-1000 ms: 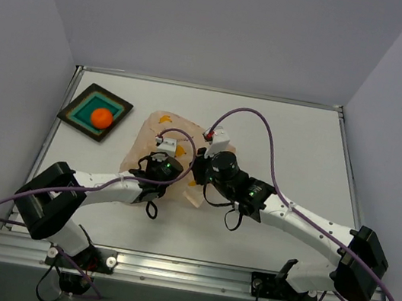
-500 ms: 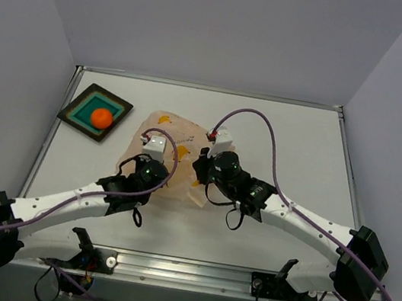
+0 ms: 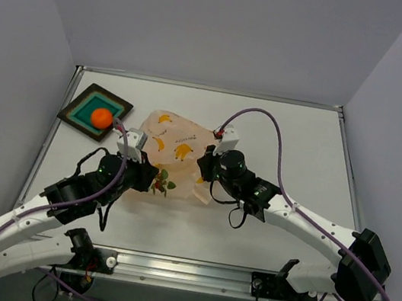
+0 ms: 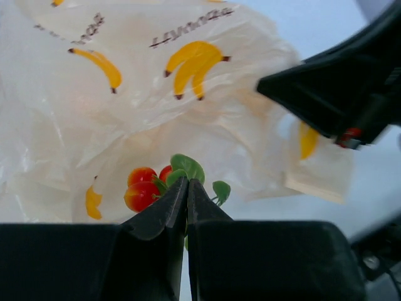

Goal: Take the fake fruits out of the plastic bag

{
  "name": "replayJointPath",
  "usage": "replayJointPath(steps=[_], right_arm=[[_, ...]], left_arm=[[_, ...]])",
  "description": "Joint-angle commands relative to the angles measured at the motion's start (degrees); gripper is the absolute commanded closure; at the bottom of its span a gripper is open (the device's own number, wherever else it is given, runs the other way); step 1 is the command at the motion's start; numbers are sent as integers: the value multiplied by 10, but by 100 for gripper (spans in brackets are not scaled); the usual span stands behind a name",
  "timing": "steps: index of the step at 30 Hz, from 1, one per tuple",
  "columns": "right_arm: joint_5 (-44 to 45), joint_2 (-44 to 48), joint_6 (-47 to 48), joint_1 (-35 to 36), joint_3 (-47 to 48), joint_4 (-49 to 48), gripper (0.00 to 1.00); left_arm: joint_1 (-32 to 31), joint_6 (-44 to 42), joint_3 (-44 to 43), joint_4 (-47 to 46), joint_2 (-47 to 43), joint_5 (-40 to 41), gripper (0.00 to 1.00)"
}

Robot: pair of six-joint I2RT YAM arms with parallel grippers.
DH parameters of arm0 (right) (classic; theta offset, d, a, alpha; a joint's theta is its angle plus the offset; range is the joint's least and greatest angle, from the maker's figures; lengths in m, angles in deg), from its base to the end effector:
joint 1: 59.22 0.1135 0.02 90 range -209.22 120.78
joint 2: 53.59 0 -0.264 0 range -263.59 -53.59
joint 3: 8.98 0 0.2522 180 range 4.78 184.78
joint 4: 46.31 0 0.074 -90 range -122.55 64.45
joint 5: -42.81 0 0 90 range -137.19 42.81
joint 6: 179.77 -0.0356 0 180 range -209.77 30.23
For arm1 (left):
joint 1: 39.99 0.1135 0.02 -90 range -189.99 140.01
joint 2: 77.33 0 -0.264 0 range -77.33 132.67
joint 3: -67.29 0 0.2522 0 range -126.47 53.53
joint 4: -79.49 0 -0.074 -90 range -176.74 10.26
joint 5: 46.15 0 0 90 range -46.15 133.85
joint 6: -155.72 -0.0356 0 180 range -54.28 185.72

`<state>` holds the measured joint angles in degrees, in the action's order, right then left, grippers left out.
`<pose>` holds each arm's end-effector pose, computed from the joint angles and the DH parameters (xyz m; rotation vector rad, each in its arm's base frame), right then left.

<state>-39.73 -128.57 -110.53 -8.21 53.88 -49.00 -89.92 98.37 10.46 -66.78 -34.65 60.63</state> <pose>0.1961 0.2349 0.2976 -0.3737 1.7640 0.7994 0.1188 -0.1252 0.3179 0.0922 1.9570 -0.6915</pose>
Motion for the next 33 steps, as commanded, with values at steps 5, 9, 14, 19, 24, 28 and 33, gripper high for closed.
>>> replayJointPath(steps=[5,9,14,19,24,28,33], right_arm=[[13,0,-6,-5,-10,-30,100],[8,10,-12,-4,-23,-34,100],[9,26,-14,-4,-43,-28,100],[-3,47,-14,-2,-53,-20,100],[-6,51,-11,1,-58,-19,100],[-13,52,-11,6,-58,-19,100],[-20,42,-10,12,-57,-22,100]], left_arm=[[-1,17,-136,17,-5,-116,98],[24,-16,-212,42,42,-34,98],[169,-53,-277,12,150,-75,98],[351,-57,-309,-49,258,-114,98],[437,-87,-348,-85,351,-89,98],[536,-76,-385,-114,426,-102,98],[586,-76,-440,-127,514,-130,98]])
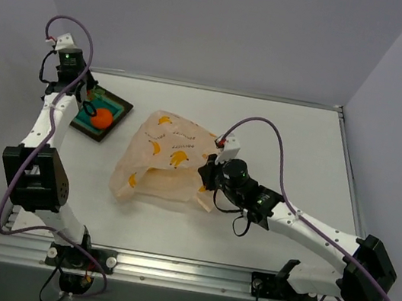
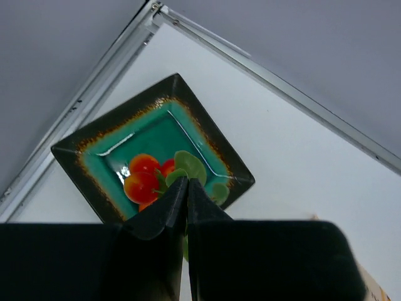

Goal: Take the fake fruits out of the plastic bag

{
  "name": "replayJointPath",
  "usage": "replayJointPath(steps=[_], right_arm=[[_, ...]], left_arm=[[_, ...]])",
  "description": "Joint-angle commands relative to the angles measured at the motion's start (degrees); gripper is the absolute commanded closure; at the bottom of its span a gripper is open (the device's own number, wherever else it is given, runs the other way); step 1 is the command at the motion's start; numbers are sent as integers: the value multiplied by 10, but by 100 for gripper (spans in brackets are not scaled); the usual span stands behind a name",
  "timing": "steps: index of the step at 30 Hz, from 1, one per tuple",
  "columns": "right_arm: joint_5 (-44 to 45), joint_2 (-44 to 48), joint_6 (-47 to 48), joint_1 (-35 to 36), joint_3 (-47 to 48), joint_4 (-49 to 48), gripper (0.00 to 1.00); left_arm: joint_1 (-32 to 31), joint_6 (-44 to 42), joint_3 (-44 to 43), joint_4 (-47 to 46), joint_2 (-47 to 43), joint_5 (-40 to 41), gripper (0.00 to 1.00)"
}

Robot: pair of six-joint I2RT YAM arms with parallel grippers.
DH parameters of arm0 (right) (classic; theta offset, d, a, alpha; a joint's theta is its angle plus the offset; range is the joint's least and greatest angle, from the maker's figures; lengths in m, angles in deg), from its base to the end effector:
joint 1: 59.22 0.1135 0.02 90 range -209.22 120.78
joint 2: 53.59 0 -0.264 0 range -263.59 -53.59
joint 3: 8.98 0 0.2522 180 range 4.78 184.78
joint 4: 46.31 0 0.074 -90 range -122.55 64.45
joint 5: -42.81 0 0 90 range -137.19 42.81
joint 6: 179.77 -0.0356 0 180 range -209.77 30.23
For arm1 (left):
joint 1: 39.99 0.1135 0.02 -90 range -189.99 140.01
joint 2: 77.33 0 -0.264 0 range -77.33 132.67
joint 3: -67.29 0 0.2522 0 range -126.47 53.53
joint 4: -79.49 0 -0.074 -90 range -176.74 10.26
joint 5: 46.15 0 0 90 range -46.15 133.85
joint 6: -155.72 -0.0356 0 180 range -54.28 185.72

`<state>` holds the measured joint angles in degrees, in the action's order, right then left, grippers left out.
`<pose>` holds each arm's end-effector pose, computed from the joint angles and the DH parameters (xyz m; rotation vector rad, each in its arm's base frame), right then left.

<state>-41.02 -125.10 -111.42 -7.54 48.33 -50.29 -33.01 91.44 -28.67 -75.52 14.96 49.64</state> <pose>0.1818 0.2239 0.2826 -0.3929 1.7816 0.8308 0.3809 0.0502 0.3537 -0.6109 1.8442 -0.1191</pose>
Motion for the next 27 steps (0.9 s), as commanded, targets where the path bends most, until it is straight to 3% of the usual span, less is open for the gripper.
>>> replayJointPath(steps=[1,19,22,23,26,27], right_arm=[[-7,6,0,7,0,-10,100],[-20,-40,21,11,51,16,100],[-18,-39,20,11,53,16,100],[-17,-41,21,11,55,17,100],[-15,-40,23,11,57,16,100],[-13,-40,23,10,57,16,100]], left_arm=[[20,-14,-58,-40,45,-28,98],[42,-30,-143,-98,218,-35,98],[43,-23,-130,-103,216,-52,74],[43,-22,-124,-121,214,-53,56],[43,-20,-125,-113,201,-51,33],[43,-20,-126,-113,196,-52,31]])
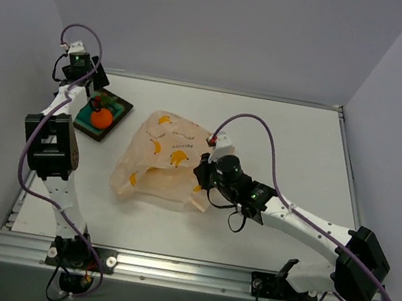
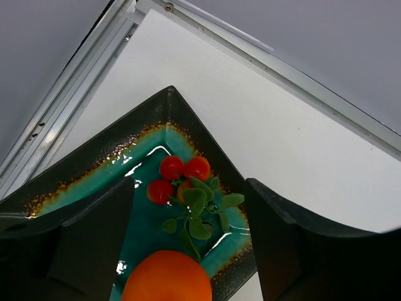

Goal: Take the fake fruits out of the plastic bag

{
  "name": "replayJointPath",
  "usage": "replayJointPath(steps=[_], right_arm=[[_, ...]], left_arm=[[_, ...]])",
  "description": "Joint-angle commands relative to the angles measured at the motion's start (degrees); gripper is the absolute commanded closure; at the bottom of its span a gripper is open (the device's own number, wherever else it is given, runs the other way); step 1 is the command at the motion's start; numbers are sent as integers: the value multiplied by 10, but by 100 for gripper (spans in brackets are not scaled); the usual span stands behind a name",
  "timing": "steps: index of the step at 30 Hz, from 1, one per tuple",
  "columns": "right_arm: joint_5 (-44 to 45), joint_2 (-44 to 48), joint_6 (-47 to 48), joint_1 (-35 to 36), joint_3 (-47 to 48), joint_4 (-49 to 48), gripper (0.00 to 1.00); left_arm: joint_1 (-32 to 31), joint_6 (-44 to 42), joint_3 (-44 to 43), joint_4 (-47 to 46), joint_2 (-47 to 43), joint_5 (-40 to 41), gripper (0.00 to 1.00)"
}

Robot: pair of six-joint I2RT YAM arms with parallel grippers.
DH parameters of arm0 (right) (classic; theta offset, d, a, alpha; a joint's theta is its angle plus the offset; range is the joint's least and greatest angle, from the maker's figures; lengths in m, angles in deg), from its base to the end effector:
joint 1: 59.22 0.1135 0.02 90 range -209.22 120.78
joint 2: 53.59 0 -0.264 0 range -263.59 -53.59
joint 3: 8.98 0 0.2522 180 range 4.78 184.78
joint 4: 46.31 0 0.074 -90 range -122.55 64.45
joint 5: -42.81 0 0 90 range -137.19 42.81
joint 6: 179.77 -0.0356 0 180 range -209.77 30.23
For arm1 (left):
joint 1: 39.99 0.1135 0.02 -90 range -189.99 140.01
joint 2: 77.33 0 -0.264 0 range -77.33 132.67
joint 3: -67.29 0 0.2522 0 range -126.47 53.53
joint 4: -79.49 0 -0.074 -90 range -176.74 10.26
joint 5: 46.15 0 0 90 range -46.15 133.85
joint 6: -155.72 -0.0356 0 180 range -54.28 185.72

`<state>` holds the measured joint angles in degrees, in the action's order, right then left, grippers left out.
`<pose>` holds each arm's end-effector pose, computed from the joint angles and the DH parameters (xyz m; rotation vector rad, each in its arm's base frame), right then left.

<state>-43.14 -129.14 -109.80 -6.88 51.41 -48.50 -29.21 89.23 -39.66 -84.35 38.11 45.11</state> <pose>0.1879 0.2393 0.2786 -0.4712 1.8165 0.8279 0.4738 0.0910 0.2690 -0.6039 1.9097 -0.1205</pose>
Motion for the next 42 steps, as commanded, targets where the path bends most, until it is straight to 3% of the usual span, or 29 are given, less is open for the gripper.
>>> replayJointPath(steps=[1,5,9,11,15,20,22,27,29,36,42], right_arm=[[11,0,8,3,26,-2,100],[28,-2,14,2,28,-4,100],[40,-3,23,-9,42,-14,100],[40,-8,22,-22,50,-22,100],[8,-21,10,-41,58,-52,100],[-19,-37,-4,-52,65,-73,100],[-26,-41,-6,-59,67,-75,100],[-28,-49,-12,-66,78,-77,100],[-30,-47,-14,-66,79,-73,100],[-25,-31,-17,-66,69,-61,100],[-19,-11,-18,-69,55,-57,100]], left_arm=[[5,5,-17,-4,-49,-7,30],[3,50,-9,4,-109,-47,33],[-37,101,52,9,-223,-67,46],[-96,103,74,40,-267,-59,50],[-232,110,178,80,-443,3,51],[-435,127,319,195,-609,92,70],[-487,147,348,246,-658,122,72],[-675,189,405,230,-615,203,75],[-705,182,395,219,-578,266,75],[-677,85,369,110,-430,302,75],[-605,32,393,46,-371,321,74]])
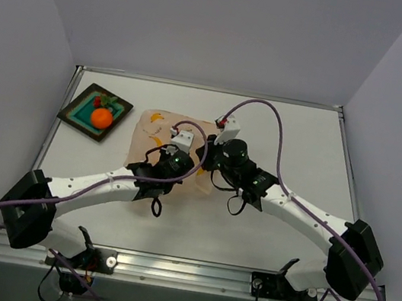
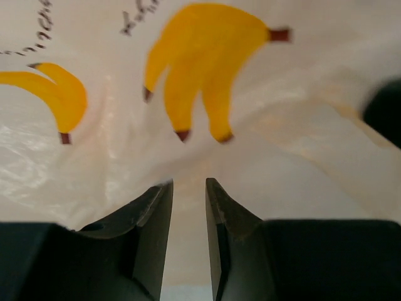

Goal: Take the fake fruits out of the plastic bag

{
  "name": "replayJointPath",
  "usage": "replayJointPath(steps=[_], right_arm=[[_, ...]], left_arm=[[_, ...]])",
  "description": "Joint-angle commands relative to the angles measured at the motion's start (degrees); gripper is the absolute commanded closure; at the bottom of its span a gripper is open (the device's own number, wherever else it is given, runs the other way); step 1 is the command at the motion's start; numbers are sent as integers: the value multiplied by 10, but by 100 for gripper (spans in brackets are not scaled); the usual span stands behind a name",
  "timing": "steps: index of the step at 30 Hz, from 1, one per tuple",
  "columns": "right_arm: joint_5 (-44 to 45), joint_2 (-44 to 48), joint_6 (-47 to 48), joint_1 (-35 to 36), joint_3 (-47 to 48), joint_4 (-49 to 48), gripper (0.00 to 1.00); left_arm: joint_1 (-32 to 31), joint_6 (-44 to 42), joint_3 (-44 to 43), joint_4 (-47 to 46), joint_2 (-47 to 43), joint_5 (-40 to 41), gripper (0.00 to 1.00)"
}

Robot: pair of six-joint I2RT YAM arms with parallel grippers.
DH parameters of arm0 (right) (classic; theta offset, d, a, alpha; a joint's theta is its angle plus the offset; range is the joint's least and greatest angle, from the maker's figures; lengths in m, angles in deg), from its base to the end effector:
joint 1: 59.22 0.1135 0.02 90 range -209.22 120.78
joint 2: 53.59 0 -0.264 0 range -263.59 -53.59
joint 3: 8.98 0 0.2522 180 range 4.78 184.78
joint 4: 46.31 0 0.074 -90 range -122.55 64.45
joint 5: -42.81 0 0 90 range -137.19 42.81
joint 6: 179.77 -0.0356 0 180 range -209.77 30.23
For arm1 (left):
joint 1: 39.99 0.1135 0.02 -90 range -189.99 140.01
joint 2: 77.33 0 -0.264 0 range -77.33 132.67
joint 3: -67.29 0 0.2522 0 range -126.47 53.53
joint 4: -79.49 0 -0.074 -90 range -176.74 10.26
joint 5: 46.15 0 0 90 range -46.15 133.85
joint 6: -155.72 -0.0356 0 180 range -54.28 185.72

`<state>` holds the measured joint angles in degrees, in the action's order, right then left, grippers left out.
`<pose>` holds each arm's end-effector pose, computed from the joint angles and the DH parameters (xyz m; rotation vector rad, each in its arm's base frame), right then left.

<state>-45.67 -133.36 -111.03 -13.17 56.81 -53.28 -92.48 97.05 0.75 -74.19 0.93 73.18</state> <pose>0.2274 0.2345 0.2990 -0.3592 1.7308 0.8470 0.1940 -0.2241 0.2560 0.1243 2.1473 -0.2790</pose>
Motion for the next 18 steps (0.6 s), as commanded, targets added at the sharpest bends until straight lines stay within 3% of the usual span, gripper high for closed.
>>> replayJointPath(steps=[1,5,11,16,18], right_arm=[[6,33,-5,-6,-1,-9,100],[5,33,-8,-6,-3,-10,100],[-7,15,-13,-6,1,-22,100],[-9,10,-13,-6,-3,-26,100],[-9,8,-11,-6,-3,-26,100]], left_arm=[[34,-50,-5,-67,2,54,74],[60,-77,24,-98,3,81,73],[109,-94,69,-180,8,84,41],[166,-95,85,-242,42,-5,14],[177,-101,76,-242,65,-20,11]])
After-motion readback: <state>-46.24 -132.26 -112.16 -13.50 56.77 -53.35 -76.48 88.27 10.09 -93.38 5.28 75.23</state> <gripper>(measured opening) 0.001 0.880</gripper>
